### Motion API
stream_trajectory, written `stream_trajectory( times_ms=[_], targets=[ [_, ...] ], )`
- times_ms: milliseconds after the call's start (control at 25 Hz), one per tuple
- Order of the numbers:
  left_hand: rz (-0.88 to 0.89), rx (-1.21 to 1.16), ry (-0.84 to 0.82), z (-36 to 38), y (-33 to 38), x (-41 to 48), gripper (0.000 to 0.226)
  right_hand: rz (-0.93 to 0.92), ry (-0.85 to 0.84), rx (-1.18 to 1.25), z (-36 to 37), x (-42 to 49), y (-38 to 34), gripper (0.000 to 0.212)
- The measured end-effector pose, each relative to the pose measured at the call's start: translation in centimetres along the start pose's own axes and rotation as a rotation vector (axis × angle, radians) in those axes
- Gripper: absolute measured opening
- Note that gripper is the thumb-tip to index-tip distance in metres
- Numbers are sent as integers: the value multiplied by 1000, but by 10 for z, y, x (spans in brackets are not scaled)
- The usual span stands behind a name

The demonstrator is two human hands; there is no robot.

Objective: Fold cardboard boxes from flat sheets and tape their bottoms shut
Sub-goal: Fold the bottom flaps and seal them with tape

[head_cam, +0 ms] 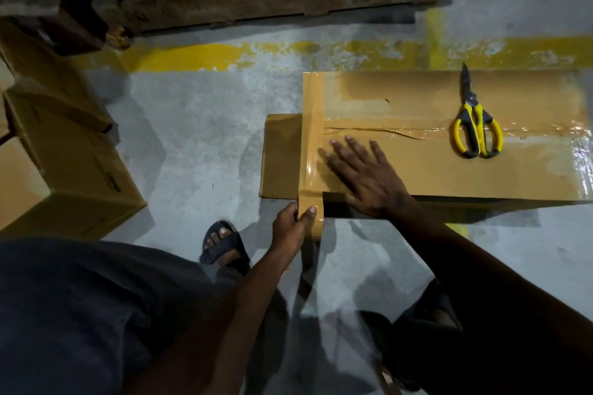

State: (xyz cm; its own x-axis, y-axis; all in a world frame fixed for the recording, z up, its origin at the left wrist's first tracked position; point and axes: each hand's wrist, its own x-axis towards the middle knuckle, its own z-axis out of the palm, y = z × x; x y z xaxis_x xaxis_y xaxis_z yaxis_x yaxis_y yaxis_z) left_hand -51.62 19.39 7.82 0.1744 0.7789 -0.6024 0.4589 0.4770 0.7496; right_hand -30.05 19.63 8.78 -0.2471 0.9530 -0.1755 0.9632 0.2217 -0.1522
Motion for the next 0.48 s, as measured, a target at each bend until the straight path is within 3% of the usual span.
stream_trajectory(
  times_ms=[120,320,480],
  targets=[
    [15,-26,1,4,-6,3,12,-207,38,-113,15,21,-29,67],
    [82,-31,-1,2,-7,2,18,87,25,-94,4,90,-8,67],
    [52,-40,-41,-1,-11,5,18,77,10,-210,-5,132,20,66]
  ],
)
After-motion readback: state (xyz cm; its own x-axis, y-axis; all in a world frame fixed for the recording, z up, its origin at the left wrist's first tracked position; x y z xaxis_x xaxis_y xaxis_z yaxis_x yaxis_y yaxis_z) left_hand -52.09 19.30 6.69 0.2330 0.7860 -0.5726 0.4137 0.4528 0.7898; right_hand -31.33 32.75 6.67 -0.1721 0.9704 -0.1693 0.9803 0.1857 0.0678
